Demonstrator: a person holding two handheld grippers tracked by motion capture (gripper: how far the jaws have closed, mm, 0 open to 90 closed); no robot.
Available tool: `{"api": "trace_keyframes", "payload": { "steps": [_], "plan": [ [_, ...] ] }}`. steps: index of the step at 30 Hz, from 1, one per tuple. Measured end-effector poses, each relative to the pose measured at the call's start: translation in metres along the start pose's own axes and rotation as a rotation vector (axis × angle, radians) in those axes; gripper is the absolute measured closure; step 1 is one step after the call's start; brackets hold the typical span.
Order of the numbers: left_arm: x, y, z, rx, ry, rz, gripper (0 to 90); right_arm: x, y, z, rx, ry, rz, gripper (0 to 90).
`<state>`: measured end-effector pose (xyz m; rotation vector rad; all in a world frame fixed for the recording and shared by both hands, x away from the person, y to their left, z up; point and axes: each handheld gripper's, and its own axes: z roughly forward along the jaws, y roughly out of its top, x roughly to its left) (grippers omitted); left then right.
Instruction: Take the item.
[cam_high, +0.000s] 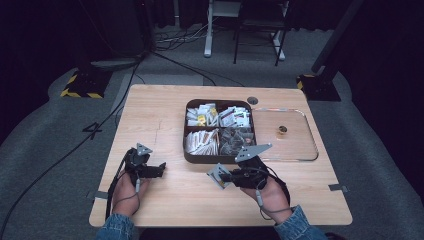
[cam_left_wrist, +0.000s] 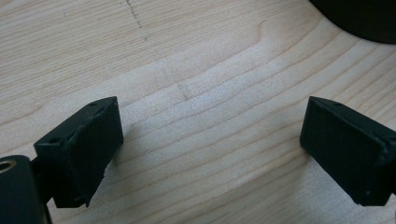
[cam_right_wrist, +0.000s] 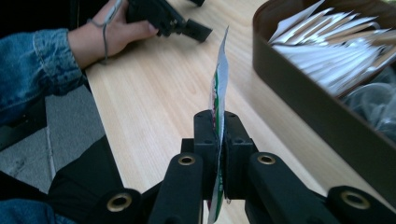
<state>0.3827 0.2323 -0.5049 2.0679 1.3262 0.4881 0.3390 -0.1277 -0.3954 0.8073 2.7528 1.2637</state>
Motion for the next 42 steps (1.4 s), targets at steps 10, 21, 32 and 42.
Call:
{"api": "trace_keyframes", "payload": {
  "steps": [10,21,32,42],
  "plan": [
    [0.0,0.0,0.0,0.0,0.0,0.0,6.2,0.003,-0.013,0.018,0.057,0.021,0.008,86.6],
    [0.0,0.0,0.0,0.0,0.0,0.0,6.2,0.005,-0.029,0.034,0.128,0.041,0.04,86.6],
    [0.0,0.0,0.0,0.0,0.0,0.0,6.2,0.005,-0.039,0.045,0.179,0.068,0.063,86.4],
    [0.0,0.0,0.0,0.0,0.0,0.0,6.2,0.005,-0.039,0.046,0.176,0.002,0.038,56.7]
  ]
}}
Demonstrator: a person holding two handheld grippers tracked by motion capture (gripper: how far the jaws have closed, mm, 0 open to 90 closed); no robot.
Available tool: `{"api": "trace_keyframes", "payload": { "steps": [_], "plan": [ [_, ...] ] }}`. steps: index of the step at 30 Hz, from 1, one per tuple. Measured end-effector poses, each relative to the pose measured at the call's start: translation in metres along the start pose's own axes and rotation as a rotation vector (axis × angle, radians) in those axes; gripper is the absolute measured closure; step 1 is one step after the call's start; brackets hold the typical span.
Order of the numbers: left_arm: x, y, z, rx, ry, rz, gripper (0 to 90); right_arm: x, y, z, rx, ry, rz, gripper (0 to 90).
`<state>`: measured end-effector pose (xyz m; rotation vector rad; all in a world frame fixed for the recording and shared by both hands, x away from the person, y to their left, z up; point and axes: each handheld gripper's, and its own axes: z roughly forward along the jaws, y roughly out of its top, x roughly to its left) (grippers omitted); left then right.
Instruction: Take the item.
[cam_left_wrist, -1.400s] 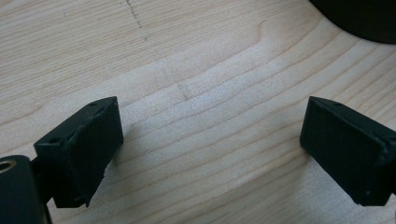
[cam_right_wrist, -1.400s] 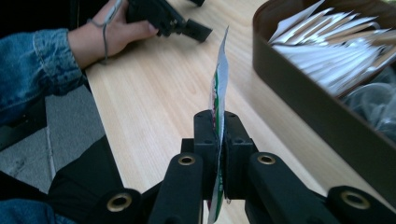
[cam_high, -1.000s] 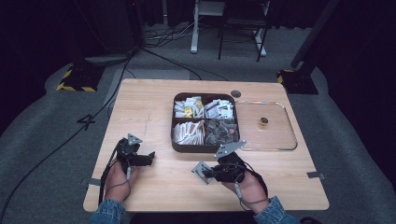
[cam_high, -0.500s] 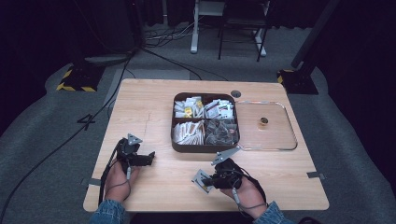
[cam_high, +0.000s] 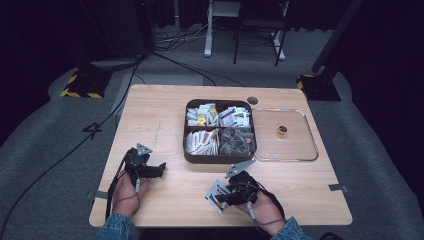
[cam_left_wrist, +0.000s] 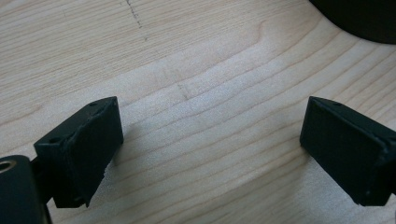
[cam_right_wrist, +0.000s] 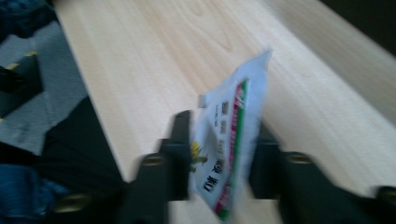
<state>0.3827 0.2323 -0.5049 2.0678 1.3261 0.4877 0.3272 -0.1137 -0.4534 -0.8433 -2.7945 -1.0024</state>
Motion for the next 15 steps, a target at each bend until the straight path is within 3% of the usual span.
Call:
{"api": "trace_keyframes", "payload": {
  "steps": [3,5,11,15],
  "plan": [
    [0.0,0.0,0.0,0.0,0.0,0.0,6.2,-0.002,0.0,0.003,0.004,-0.036,-0.023,40.3],
    [0.0,0.0,0.0,0.0,0.0,0.0,6.2,-0.004,0.0,0.003,0.004,-0.056,-0.021,35.1],
    [0.0,0.0,0.0,0.0,0.0,0.0,6.2,-0.012,-0.001,0.0,0.005,-0.11,0.005,31.7],
    [0.0,0.0,0.0,0.0,0.0,0.0,6.2,-0.013,0.0,-0.005,-0.013,-0.102,0.011,31.7]
  ]
}}
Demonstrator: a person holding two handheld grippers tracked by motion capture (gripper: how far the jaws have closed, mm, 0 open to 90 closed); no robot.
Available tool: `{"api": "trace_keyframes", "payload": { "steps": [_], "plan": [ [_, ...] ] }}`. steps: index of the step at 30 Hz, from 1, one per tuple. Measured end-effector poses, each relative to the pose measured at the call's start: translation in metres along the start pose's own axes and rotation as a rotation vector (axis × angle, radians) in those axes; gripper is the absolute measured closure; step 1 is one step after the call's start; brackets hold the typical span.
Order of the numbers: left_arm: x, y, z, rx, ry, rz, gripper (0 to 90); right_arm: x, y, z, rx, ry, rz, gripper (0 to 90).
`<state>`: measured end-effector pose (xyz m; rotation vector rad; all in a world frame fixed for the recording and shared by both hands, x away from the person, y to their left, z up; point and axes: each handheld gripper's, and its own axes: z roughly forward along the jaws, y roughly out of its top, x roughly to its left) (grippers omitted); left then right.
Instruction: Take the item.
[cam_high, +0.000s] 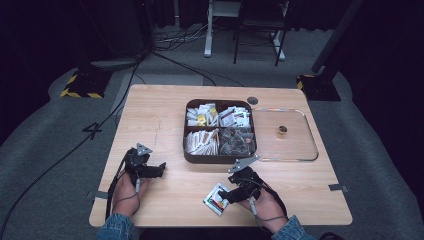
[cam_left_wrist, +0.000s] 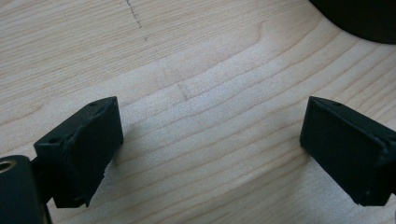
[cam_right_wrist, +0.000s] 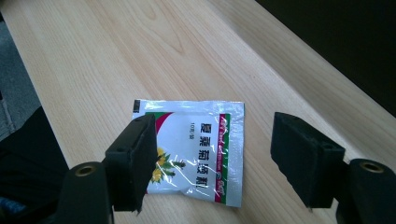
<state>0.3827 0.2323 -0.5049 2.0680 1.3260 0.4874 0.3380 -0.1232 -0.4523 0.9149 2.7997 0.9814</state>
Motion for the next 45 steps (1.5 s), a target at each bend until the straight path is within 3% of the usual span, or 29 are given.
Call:
{"api": "trace_keyframes", "payload": {
  "steps": [5,9,18,22,32,41,45],
  "plan": [
    [0.0,0.0,0.0,0.0,0.0,0.0,6.2,0.001,0.004,-0.006,-0.038,0.029,-0.018,31.8],
    [0.0,0.0,0.0,0.0,0.0,0.0,6.2,-0.003,0.009,-0.016,-0.063,0.022,-0.037,31.9],
    [0.0,0.0,0.0,0.0,0.0,0.0,6.2,-0.016,0.013,-0.046,-0.115,-0.025,-0.038,30.5],
    [0.0,0.0,0.0,0.0,0.0,0.0,6.2,-0.021,0.011,-0.056,-0.099,-0.068,-0.056,26.0],
    [0.0,0.0,0.0,0.0,0.0,0.0,6.2,-0.053,-0.019,-0.079,-0.133,-0.12,0.032,14.3],
    [0.0,0.0,0.0,0.0,0.0,0.0,6.2,-0.077,-0.047,-0.077,-0.156,-0.129,0.112,9.4],
    [0.0,0.0,0.0,0.0,0.0,0.0,6.2,-0.086,-0.057,-0.073,-0.151,-0.147,0.122,9.4]
  ]
}}
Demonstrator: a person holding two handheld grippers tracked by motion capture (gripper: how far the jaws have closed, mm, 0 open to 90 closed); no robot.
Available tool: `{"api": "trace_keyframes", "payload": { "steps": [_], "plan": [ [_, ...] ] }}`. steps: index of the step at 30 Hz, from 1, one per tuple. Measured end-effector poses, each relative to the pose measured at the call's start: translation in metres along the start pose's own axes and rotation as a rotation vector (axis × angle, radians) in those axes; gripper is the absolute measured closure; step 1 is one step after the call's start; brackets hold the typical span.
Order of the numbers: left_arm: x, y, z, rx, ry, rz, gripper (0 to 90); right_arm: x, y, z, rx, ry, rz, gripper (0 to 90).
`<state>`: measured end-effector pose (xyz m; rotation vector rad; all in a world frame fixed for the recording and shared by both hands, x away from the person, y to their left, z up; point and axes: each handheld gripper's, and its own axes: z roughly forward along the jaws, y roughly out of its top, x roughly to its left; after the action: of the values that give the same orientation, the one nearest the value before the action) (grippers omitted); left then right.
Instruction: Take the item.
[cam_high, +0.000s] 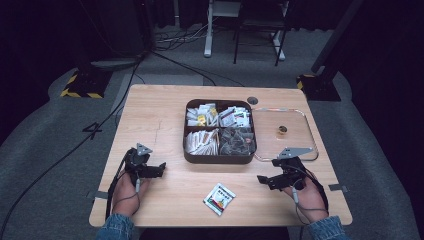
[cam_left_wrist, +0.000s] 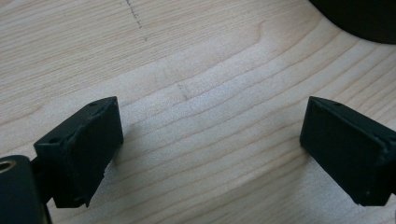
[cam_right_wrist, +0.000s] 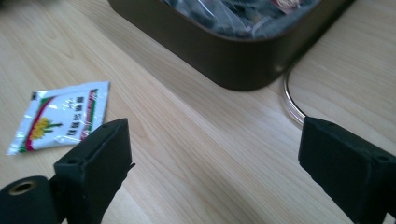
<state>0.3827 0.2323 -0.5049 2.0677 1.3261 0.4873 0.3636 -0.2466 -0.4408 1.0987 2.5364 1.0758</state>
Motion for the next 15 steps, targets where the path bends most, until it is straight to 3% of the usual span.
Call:
{"api": "trace_keyframes", "payload": {
  "steps": [10,15],
  "plan": [
    [0.0,0.0,0.0,0.0,0.0,0.0,6.2,-0.013,-0.025,0.016,0.03,-0.042,0.045,3.9],
    [0.0,0.0,0.0,0.0,0.0,0.0,6.2,-0.013,-0.036,0.026,0.056,-0.036,0.057,3.8]
  ]
}}
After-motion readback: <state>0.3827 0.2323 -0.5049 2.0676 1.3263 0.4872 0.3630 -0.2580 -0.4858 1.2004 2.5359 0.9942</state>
